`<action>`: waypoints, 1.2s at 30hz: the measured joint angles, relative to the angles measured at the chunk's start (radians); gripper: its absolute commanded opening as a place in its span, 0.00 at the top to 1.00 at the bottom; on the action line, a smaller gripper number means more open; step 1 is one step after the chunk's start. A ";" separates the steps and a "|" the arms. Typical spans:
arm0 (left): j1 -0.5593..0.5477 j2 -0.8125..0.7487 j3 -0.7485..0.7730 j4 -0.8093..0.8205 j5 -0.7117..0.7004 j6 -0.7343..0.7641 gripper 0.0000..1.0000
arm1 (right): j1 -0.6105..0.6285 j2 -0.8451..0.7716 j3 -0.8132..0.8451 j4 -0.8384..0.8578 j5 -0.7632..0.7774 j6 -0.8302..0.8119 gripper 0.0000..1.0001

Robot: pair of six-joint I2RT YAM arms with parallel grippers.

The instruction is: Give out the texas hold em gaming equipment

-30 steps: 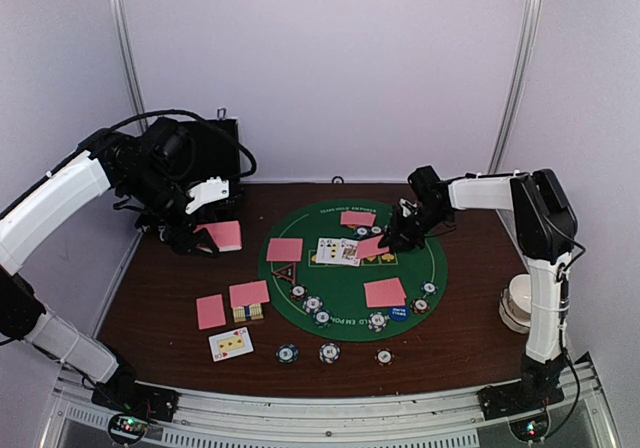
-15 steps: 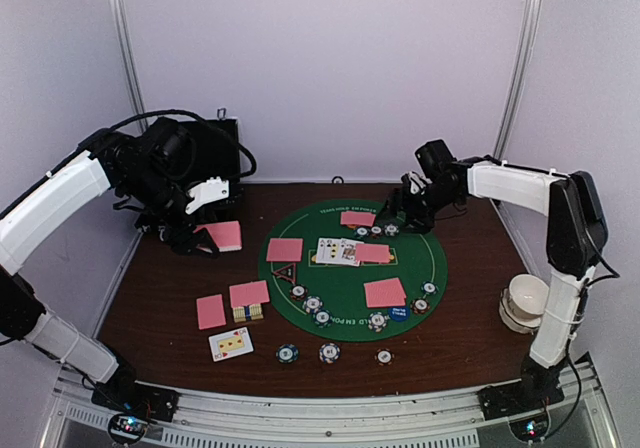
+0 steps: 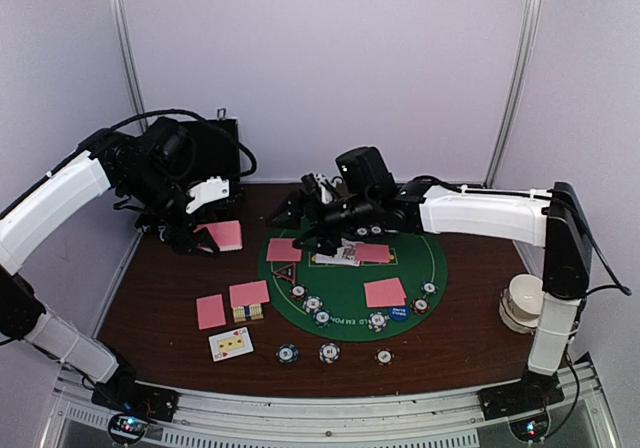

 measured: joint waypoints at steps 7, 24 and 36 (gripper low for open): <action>0.000 0.000 0.000 0.000 0.003 0.000 1.00 | 0.064 0.120 0.084 0.157 -0.053 0.115 0.00; 0.000 0.001 0.000 0.002 0.011 0.000 1.00 | 0.111 0.292 0.279 0.249 -0.141 0.213 0.08; 0.000 0.003 0.000 -0.002 0.011 0.000 1.00 | 0.103 0.332 0.285 0.281 -0.185 0.245 0.37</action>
